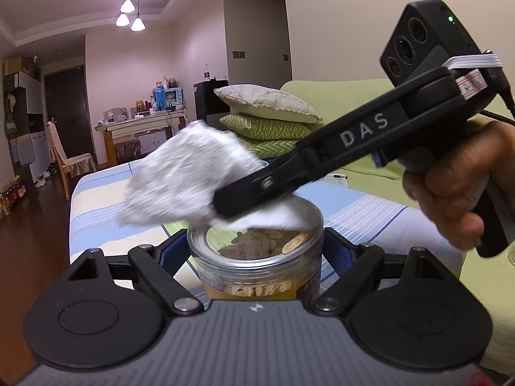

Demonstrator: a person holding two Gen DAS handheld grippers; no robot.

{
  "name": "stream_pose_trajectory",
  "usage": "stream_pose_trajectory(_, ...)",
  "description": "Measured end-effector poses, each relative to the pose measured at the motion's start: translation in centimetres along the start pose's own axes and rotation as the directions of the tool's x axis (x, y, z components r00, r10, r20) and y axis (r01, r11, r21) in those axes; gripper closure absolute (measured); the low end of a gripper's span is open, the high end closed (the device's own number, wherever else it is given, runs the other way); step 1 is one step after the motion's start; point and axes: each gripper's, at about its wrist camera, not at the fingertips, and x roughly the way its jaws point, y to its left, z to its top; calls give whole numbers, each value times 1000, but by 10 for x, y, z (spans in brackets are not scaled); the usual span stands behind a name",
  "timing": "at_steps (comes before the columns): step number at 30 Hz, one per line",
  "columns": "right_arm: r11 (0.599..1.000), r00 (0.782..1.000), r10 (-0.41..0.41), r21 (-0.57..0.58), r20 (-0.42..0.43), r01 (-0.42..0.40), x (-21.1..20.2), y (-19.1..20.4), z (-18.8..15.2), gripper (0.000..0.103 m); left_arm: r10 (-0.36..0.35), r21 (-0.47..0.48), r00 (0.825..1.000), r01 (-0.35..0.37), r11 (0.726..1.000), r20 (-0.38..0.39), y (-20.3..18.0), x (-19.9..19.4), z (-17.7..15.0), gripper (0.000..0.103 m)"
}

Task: Clean container
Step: 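Sweep the tissue across the jar mouth with the right gripper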

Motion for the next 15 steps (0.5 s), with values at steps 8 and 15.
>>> stream_pose_trajectory(8, 996, 1000, 21, -84, -13, -22, -22, 34, -18, 103, -4, 2, 1000, 4, 1000, 7, 1, 1, -2, 17)
stream_pose_trajectory(15, 991, 998, -62, -116, 20, 64, -7, 33, -10, 103, 3, 0, 1000, -3, 1000, 6, 0, 3, -1, 17)
